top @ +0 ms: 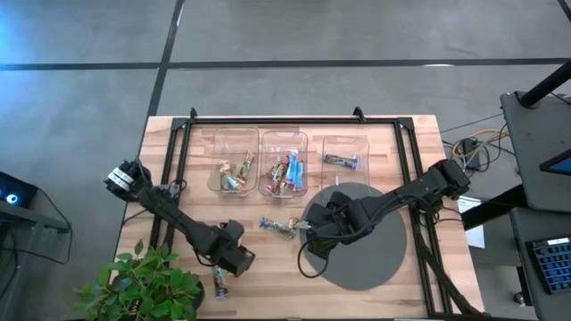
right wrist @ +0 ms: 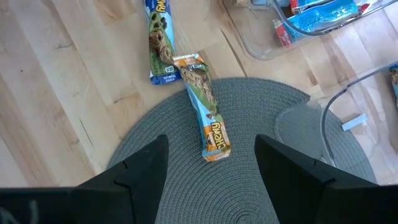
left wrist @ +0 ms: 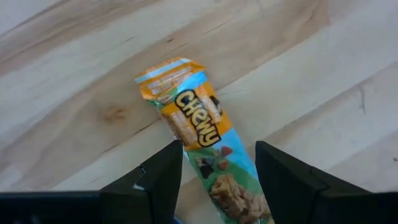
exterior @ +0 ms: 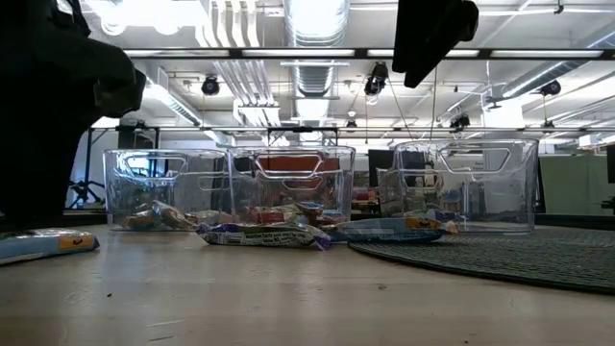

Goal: Pick and place Granola Bars by type
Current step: Put the yellow granola bar into the left transparent bin

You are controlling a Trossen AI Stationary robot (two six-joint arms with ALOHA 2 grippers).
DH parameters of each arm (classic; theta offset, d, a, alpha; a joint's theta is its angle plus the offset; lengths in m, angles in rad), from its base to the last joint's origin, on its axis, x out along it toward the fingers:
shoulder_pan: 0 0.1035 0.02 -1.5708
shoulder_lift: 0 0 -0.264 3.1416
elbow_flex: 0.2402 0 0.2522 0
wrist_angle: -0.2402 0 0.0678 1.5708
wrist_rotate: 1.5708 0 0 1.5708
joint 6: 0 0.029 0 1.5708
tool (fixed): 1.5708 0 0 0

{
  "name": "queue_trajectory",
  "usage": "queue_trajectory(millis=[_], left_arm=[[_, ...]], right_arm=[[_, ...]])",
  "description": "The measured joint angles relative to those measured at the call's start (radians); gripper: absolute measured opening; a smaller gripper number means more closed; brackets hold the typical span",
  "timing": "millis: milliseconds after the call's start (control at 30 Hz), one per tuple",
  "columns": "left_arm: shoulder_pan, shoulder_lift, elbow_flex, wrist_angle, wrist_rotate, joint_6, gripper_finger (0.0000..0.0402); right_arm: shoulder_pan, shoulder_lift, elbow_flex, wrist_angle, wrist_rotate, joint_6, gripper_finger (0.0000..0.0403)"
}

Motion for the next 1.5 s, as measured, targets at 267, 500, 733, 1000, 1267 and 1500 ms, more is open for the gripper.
queue_trajectory(millis=[267, 500, 733, 1000, 1267, 1500], left_arm=[[-0.002, 0.039, -0.001, -0.010, -0.012, -0.016, 0.0184], [-0.002, 0.079, 0.001, -0.007, -0.015, -0.015, 0.0184], [-0.001, 0.092, 0.001, -0.006, -0.015, -0.012, 0.0184], [0.000, 0.086, -0.001, -0.006, -0.015, -0.002, 0.0176], [0.000, 0.086, -0.001, -0.011, -0.027, 0.001, 0.0119], [0.002, -0.016, -0.004, -0.005, -0.155, -0.005, 0.0105]], right_arm=[[-0.005, 0.000, 0.000, 0.001, 0.026, -0.004, 0.0231], [-0.011, 0.000, 0.000, 0.001, 0.026, -0.019, 0.0231], [-0.016, 0.000, 0.000, 0.000, 0.026, -0.026, 0.0231], [-0.019, 0.000, 0.000, 0.000, 0.026, -0.038, 0.0231], [-0.021, 0.000, 0.000, 0.000, 0.026, -0.042, 0.0231], [-0.021, 0.000, 0.000, 0.001, 0.031, -0.042, 0.0231]])
